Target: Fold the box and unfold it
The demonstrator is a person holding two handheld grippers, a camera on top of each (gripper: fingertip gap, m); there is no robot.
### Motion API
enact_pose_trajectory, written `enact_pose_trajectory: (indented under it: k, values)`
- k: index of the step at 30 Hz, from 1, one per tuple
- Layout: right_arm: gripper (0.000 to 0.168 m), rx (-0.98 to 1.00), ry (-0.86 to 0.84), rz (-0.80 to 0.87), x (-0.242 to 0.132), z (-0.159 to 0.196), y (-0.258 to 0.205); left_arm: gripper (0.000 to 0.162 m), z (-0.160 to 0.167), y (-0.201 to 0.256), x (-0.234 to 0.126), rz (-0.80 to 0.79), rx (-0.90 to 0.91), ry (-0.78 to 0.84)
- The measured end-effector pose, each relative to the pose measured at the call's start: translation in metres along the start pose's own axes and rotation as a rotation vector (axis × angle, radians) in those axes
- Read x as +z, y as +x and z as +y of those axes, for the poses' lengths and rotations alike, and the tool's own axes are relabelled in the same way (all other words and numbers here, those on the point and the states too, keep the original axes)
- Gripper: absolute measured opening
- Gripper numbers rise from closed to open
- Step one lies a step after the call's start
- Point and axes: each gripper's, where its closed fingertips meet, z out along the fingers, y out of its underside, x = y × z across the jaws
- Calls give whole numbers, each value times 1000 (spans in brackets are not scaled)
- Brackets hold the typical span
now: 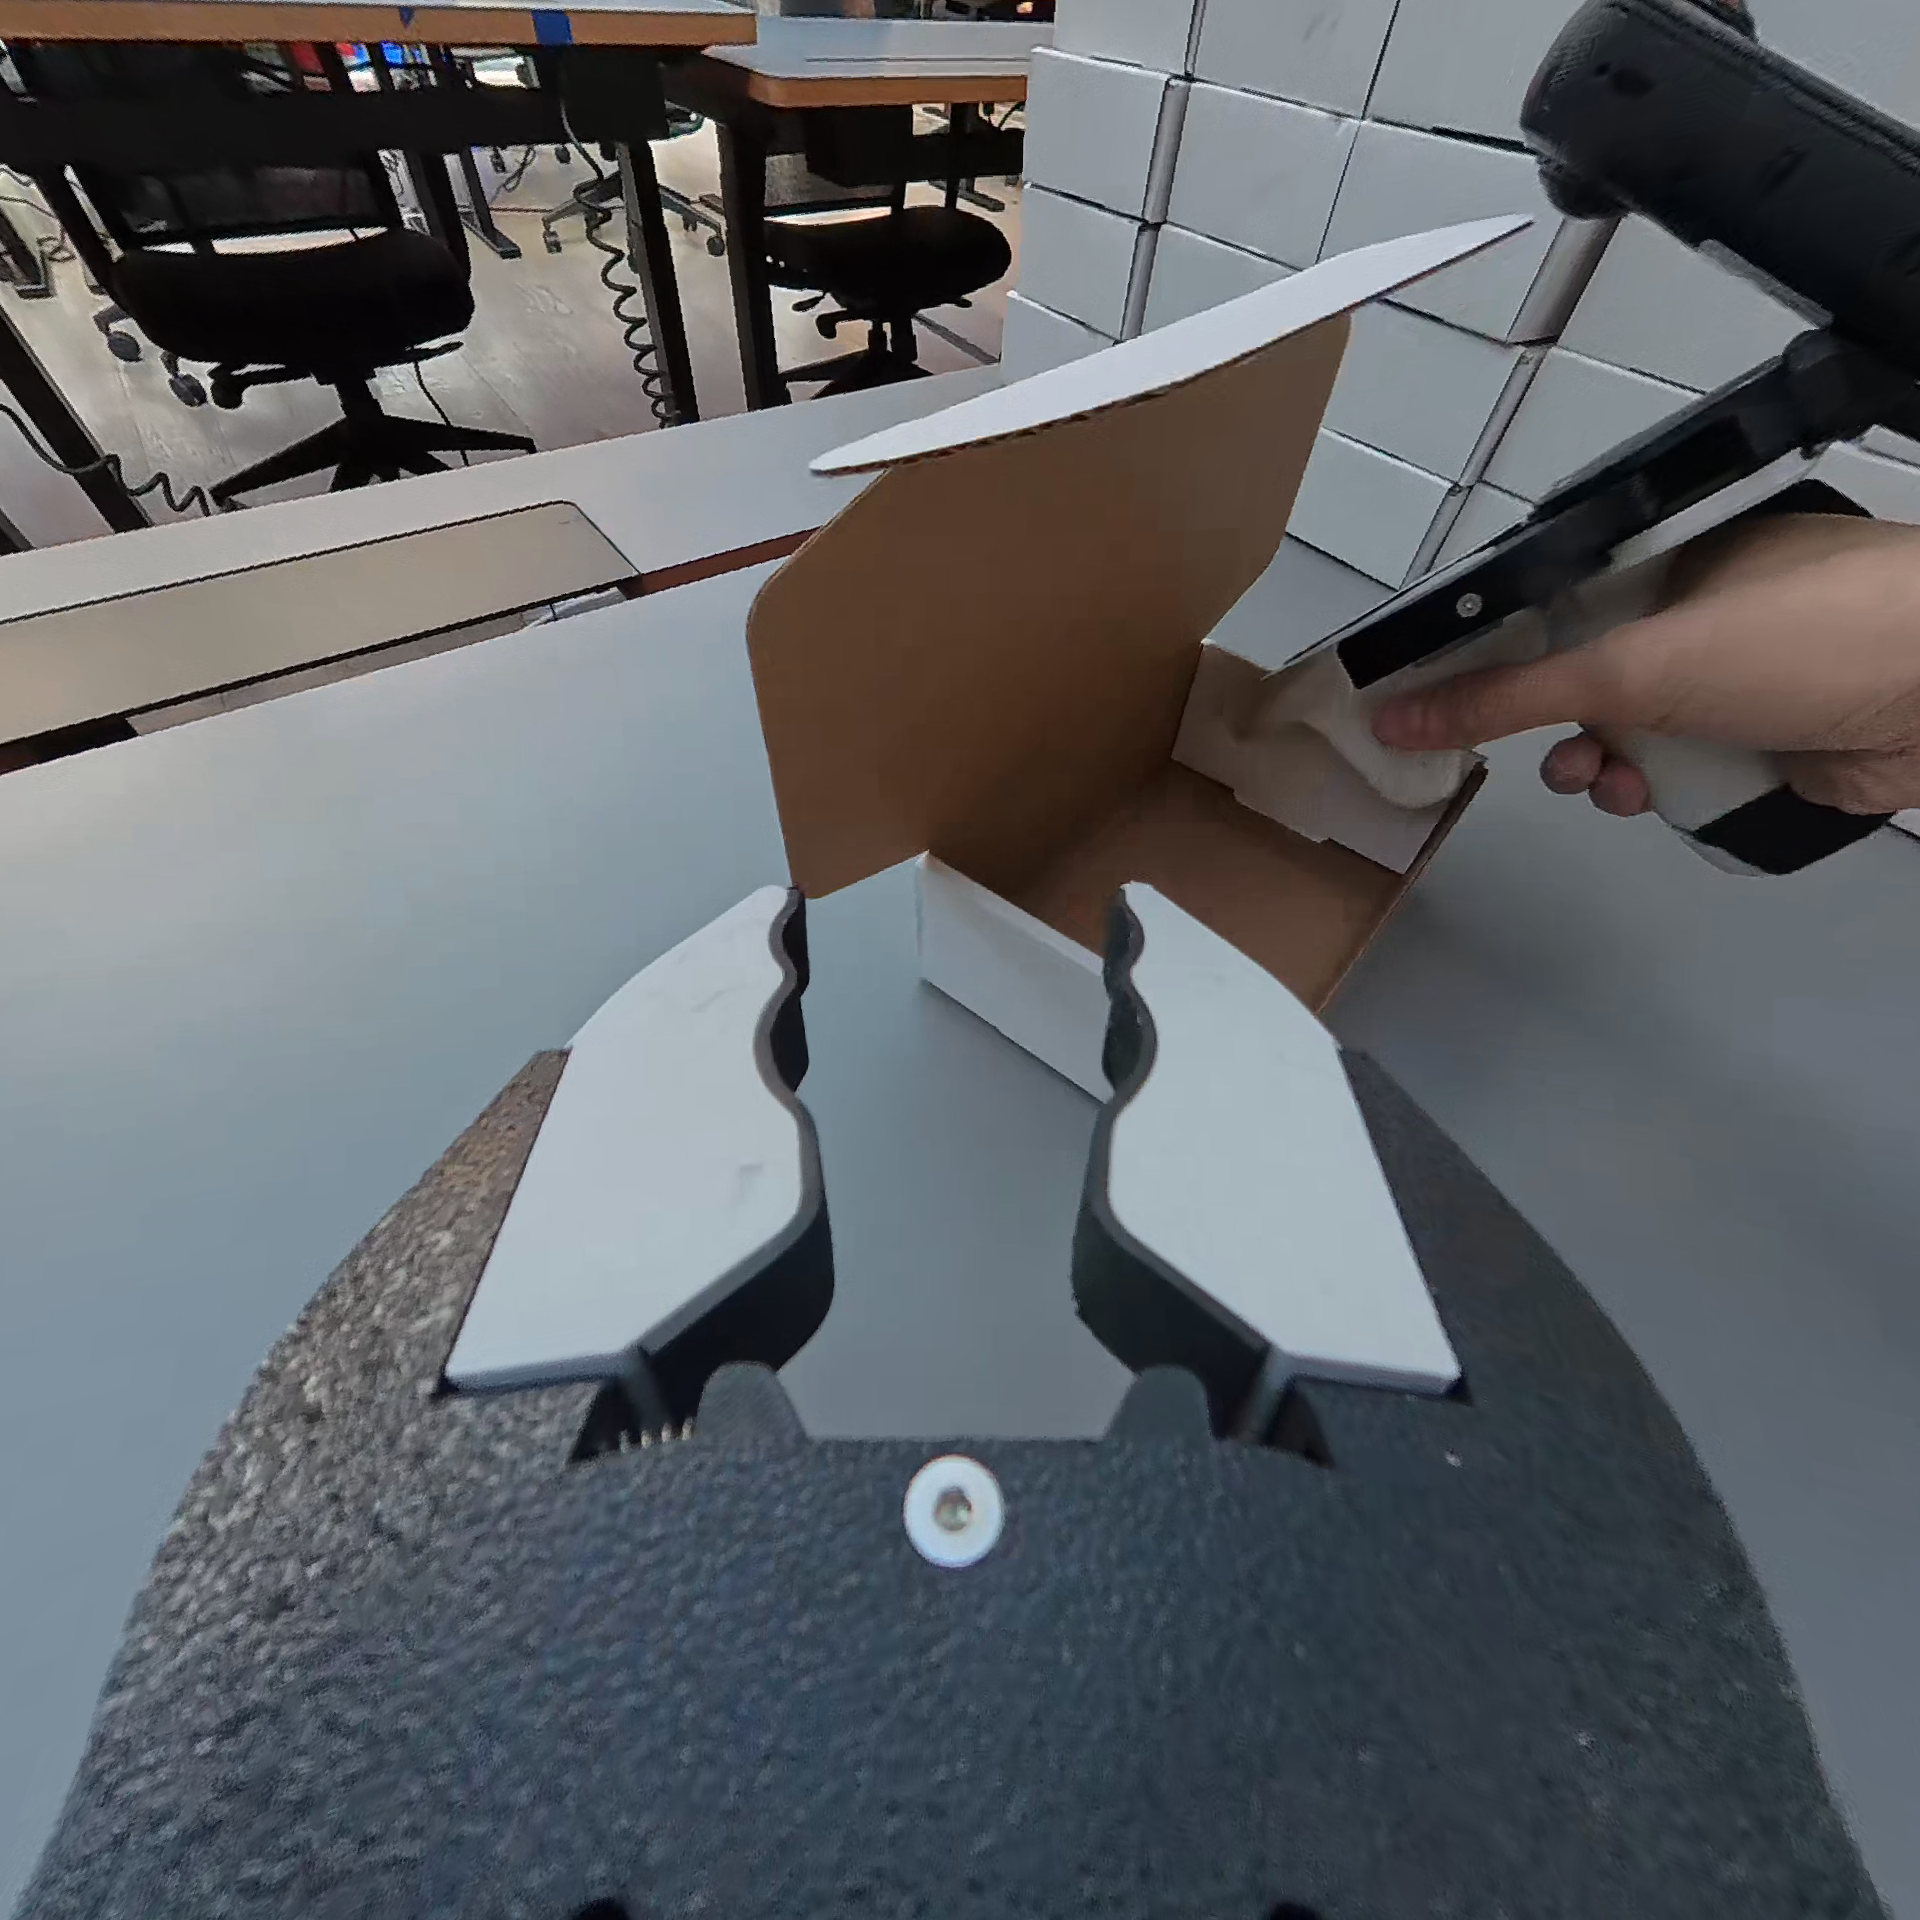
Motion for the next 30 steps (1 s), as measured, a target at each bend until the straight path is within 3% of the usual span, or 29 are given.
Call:
enact_pose_trajectory:
  k: [2, 7, 11, 16, 22, 30]
  values:
    - [53, -40, 55, -58, -12, 0, -4, 56, -5, -3, 4, 19, 41, 2]
    - [65, -226, 299, -205, -55, -29, 8, 59, -18, -20, 10, 90, 174, 2]
    - [72, -449, 478, -381, -63, -55, 16, 51, -34, -26, 13, 223, 229, 49]
    - [56, -597, 576, -625, -71, -74, 17, 44, -39, -24, 20, 376, 214, 64]
    - [55, -653, 643, -830, -81, -86, 13, 34, -42, -17, 33, 520, 199, 38]
    - [41, -740, 553, -906, -73, -85, 8, 8, -45, -21, 31, 606, 215, 8]
